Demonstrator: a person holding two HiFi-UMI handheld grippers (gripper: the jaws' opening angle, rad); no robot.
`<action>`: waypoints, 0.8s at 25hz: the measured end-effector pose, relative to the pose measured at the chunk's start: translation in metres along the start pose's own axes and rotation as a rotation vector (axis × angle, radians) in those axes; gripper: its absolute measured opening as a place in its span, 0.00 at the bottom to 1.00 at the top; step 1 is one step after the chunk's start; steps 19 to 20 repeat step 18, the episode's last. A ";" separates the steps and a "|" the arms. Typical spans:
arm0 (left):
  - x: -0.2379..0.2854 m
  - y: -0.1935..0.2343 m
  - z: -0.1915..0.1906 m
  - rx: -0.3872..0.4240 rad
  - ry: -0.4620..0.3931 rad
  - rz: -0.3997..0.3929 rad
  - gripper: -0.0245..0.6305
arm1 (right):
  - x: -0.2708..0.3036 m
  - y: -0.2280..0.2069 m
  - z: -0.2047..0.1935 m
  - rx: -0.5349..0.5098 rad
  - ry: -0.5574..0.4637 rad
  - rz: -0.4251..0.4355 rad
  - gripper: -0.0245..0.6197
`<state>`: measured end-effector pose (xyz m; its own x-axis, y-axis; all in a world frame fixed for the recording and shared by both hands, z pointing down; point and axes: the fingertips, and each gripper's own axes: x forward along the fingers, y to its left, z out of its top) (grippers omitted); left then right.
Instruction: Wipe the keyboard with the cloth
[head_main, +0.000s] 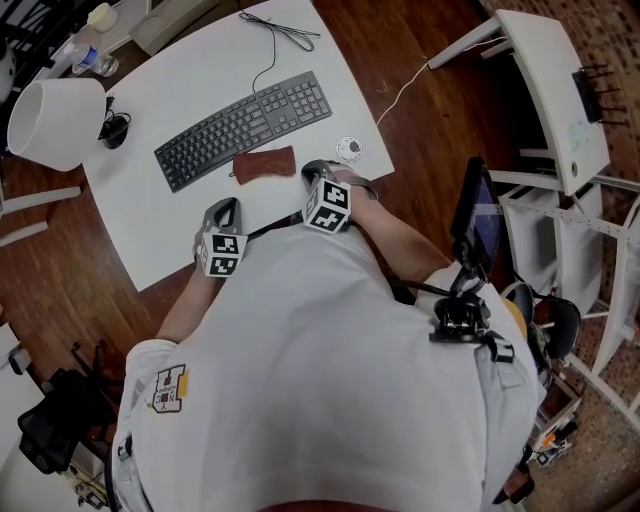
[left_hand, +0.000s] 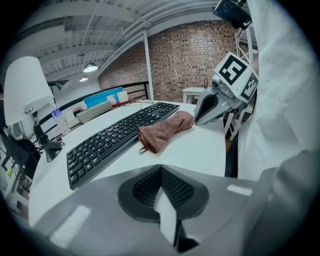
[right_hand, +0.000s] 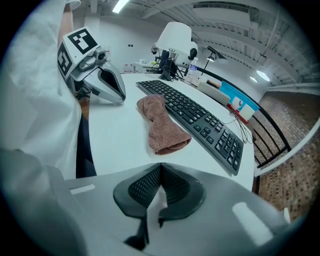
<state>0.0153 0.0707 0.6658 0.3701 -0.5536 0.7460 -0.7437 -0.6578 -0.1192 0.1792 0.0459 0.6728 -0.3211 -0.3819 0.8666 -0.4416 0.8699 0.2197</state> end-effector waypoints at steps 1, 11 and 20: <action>0.000 0.000 0.000 0.003 0.000 0.000 0.04 | 0.000 0.000 0.000 -0.001 0.001 0.000 0.04; 0.001 0.001 0.001 0.013 -0.003 -0.001 0.04 | 0.000 -0.001 0.000 -0.013 0.005 -0.003 0.04; 0.002 0.001 0.001 0.013 -0.006 -0.002 0.04 | -0.001 0.001 0.001 -0.018 0.008 0.006 0.04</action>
